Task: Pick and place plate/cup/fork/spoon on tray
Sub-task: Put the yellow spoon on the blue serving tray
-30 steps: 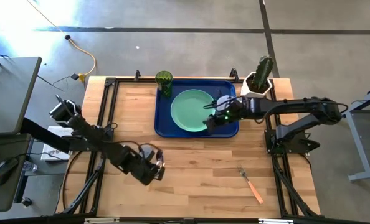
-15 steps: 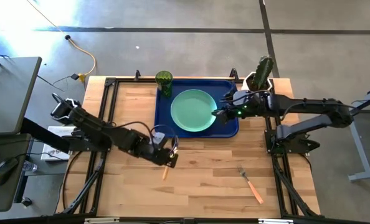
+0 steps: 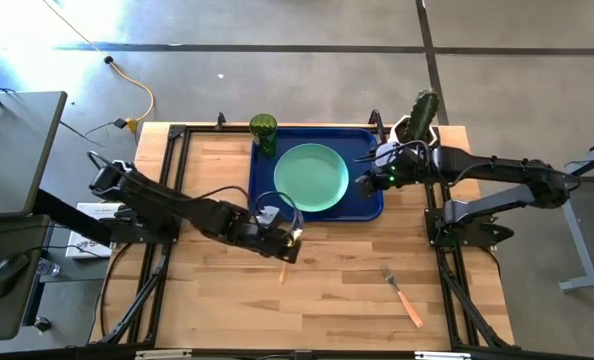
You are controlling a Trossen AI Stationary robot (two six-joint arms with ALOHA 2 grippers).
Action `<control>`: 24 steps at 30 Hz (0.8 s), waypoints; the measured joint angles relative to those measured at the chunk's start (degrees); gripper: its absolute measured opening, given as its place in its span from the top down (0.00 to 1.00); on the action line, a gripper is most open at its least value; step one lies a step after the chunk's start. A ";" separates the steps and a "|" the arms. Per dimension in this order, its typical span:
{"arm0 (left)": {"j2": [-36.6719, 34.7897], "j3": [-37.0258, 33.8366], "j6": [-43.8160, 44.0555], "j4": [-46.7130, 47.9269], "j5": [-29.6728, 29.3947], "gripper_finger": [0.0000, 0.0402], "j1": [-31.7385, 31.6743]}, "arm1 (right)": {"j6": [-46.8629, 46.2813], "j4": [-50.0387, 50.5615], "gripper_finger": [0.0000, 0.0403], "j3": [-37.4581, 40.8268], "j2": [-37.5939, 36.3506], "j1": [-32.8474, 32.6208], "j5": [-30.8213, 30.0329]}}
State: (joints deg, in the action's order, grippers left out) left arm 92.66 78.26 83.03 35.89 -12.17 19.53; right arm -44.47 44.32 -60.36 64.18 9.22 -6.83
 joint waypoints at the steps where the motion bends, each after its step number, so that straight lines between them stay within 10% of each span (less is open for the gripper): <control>1: 0.94 0.81 -0.75 0.57 -0.01 0.90 -0.05 | 0.00 0.08 0.79 0.00 -0.02 0.17 0.00; 24: 17.93 6.45 3.77 0.46 3.82 0.89 -0.77 | -0.25 4.82 0.79 0.00 0.00 0.17 0.20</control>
State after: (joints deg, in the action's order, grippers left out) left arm 110.58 84.71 86.79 36.35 -8.34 18.76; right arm -44.72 49.14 -60.36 64.18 9.39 -6.63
